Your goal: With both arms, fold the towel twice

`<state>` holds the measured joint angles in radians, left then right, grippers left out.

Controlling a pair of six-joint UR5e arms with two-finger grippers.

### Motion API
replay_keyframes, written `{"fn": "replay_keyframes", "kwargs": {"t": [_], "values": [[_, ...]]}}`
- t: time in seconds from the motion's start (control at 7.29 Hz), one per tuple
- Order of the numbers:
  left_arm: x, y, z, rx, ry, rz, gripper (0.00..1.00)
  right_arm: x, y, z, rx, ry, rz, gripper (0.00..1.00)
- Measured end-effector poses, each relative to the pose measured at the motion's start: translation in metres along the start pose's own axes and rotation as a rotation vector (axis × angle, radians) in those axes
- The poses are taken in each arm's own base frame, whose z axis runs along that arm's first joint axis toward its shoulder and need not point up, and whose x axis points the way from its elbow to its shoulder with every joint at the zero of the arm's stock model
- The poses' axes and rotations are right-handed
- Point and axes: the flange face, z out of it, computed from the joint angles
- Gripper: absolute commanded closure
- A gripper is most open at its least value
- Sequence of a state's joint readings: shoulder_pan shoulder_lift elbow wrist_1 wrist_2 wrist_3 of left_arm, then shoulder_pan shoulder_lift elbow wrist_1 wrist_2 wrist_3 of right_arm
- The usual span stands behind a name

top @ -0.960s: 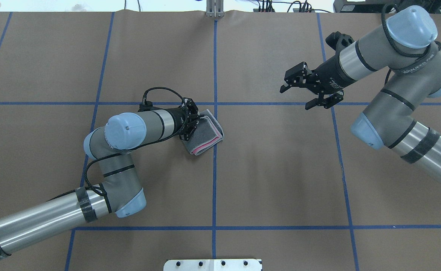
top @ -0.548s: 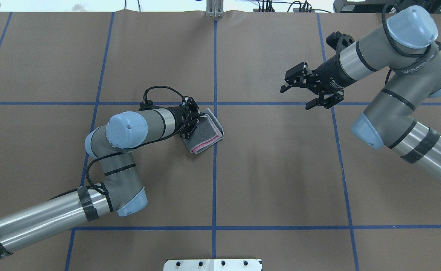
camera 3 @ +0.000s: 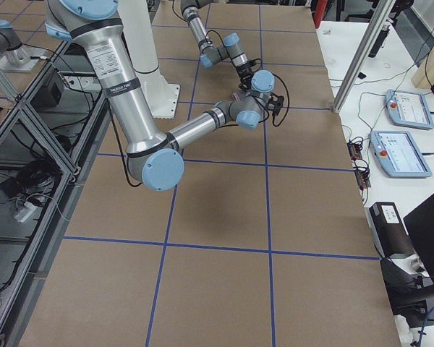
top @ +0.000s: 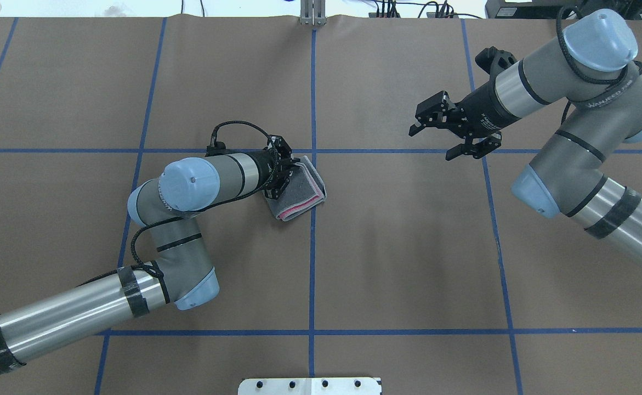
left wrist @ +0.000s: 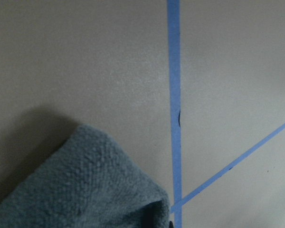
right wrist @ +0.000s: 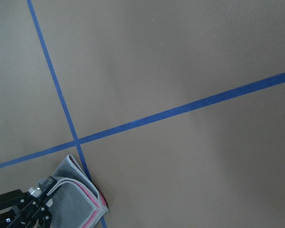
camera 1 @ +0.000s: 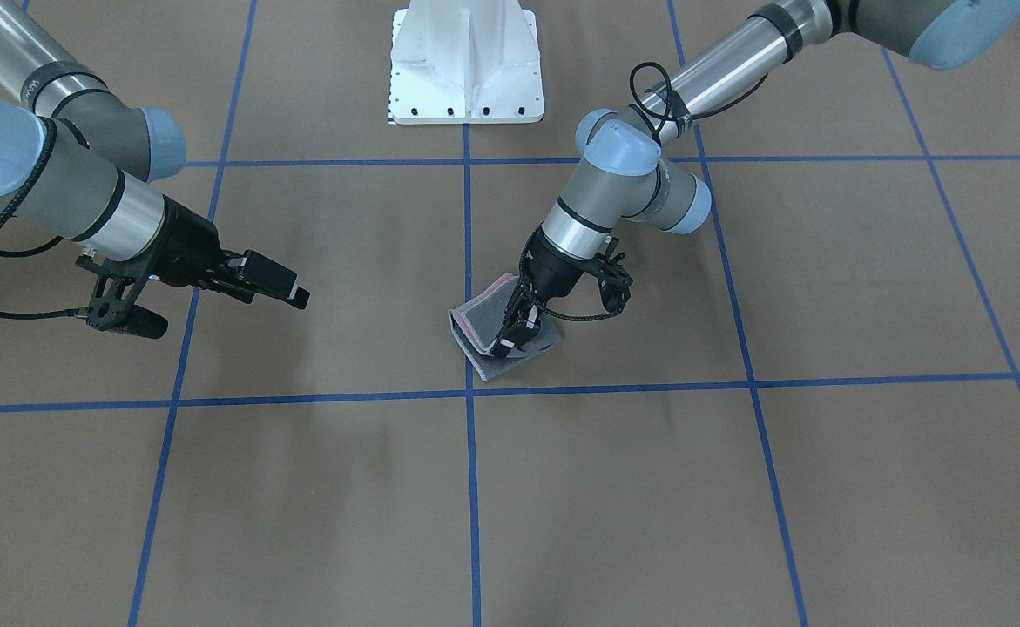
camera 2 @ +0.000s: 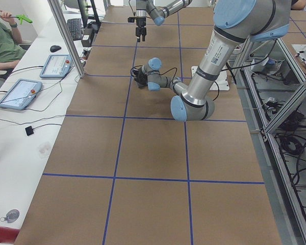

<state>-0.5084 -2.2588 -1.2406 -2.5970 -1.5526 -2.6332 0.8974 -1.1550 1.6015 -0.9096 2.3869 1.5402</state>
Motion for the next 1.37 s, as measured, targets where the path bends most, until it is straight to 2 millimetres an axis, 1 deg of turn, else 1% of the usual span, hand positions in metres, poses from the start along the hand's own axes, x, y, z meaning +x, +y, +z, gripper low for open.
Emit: {"fn": "replay_keyframes", "kwargs": {"t": [0.27,0.69,1.1,1.37], "values": [[0.007,0.011,0.01,0.001,0.002,0.001,0.01,0.0,0.0,0.0,0.0,0.0,0.0,0.0],[0.025,0.019,0.012,-0.003,0.021,-0.002,0.01,0.001,0.0,0.001,-0.001,0.001,0.0,0.0],[0.042,0.008,0.009,0.013,0.038,-0.003,0.01,0.001,0.0,0.001,0.0,0.002,0.001,0.0],[0.04,-0.001,0.015,0.032,0.031,-0.002,0.01,0.001,0.0,0.002,0.0,0.003,0.002,0.0]]}}
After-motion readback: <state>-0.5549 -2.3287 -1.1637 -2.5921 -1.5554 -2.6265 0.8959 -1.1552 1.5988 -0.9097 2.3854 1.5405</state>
